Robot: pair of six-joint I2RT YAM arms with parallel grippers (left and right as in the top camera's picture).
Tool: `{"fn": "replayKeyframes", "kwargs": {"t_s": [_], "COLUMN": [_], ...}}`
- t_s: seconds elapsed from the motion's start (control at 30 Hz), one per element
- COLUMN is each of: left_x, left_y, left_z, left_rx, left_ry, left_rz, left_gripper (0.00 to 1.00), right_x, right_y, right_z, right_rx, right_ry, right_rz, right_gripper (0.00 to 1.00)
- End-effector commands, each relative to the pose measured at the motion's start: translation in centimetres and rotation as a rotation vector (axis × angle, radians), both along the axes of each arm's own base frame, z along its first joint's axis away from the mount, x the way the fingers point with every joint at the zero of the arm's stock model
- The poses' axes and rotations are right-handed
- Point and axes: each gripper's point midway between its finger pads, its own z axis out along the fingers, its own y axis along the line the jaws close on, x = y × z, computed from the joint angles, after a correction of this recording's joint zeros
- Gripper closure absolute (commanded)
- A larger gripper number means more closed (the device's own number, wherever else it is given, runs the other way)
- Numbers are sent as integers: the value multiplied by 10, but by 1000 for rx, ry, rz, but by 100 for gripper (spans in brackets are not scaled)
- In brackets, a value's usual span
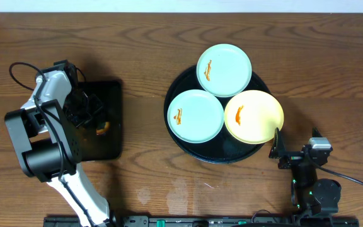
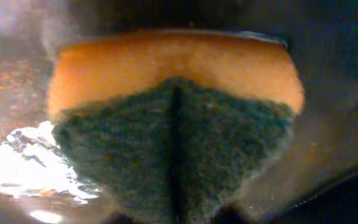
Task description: Clean dirty plates on tray and stack at the side
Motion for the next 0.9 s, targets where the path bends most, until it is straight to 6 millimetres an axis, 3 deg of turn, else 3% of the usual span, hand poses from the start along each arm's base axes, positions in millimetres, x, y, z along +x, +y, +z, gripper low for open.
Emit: {"fn": "replayKeyframes", "kwargs": {"t_s": [0.0,0.2,0.27,0.33,0.47,0.5,0.63,0.87], "left_x": [3,2,2,4,9,10,12,21], "left_y": [-1,-1,-1,0,1,2,2,10], "left_z": [-3,-2,-2,-3,-4,-4,-3,18], "left_rx": [-12,-13,-12,-10,-2,-1,0,50], "left_ry": [0,4,4,-3,-26,-30,-35,-97], "left_rz": [2,2,2,2,1,1,1,-4], "left_gripper": [90,90,70,33,31,32,91,92], "right_x": [0,0,0,0,0,0,0,0], "right_y": [-3,-3,-3,-3,-3,-3,-3,-3], "right_z": [-1,-1,-1,-1,-1,-1,-1,-1], "right_rx": [-13,-13,-13,-13,-13,-13,-13,-13], "right_ry": [0,0,0,0,0,0,0,0], "right_rz": [-15,-15,-15,-15,-15,-15,-15,-15], "right_gripper": [1,1,1,1,1,1,1,1]}}
